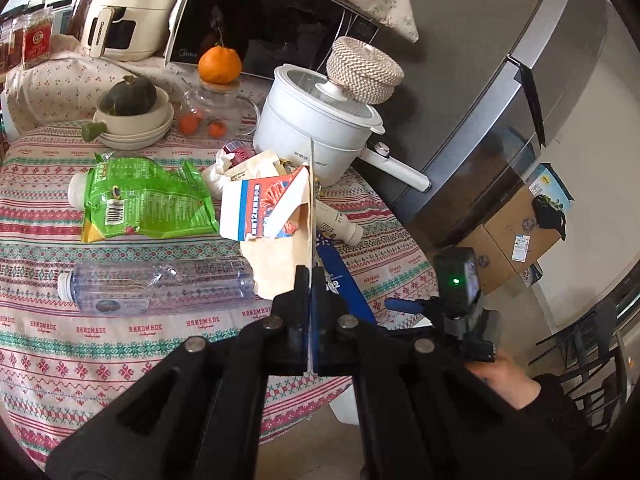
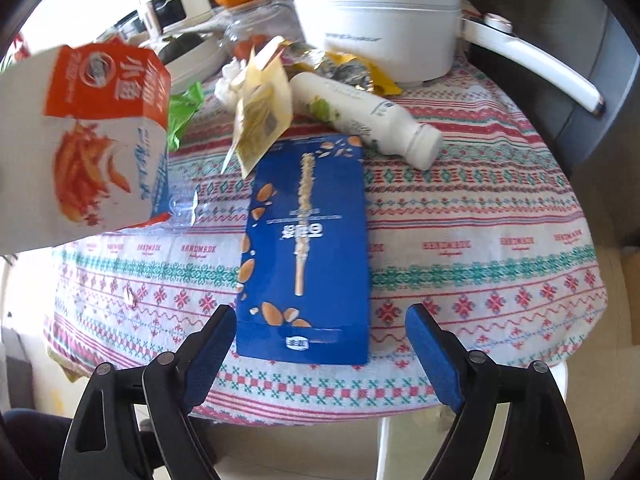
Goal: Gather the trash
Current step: 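Grasp the orange-and-white snack bag with the left tool, then grasp the blue biscuit box with the right tool while the left tool holds the bag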
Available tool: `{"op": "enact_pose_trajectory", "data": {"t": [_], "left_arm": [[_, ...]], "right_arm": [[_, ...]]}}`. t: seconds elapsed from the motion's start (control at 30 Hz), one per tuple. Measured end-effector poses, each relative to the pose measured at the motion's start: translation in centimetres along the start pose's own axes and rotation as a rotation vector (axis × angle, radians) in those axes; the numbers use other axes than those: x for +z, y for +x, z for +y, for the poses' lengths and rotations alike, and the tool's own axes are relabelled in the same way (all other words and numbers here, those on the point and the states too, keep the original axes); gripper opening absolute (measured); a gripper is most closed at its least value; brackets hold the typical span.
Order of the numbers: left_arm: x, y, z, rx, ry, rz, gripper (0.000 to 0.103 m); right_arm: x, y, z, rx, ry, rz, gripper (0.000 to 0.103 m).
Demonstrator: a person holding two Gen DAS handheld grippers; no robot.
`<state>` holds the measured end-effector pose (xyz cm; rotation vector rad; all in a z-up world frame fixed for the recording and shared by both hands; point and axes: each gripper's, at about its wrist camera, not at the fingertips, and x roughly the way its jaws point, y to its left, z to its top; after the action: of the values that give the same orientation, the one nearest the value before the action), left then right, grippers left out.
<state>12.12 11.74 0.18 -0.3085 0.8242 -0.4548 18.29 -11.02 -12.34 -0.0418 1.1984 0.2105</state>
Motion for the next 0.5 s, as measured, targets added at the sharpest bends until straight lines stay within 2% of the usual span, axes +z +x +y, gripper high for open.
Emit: {"op": "enact_pose_trajectory", "data": {"t": [0.1,0.23,0.33,0.5], "left_arm": [[-0.7,-1.1,-0.1,0.019,0.034,-0.022,0.001],[-1.1,-1.6,0.5,0.047,0.049,-0.024,0.001],[-1.2,-1.6,1.2,0.048,0.034,-0.008,0.001],[-1.8,-1.1,1.6,0.084,0.039,0.030,0.001]], "right_arm": [[0.4,1.1,0.9,0.001,-0.005,0.010,0.093],[1.1,2.8,2.1,-0.029,-0.015,0.026,0.095],[1.6,4.3,2.7,-0.095,-0.032,0.038,0.095],[1.7,6.4,3.1,-0.112,-0.023,0.075,0.095]]}}
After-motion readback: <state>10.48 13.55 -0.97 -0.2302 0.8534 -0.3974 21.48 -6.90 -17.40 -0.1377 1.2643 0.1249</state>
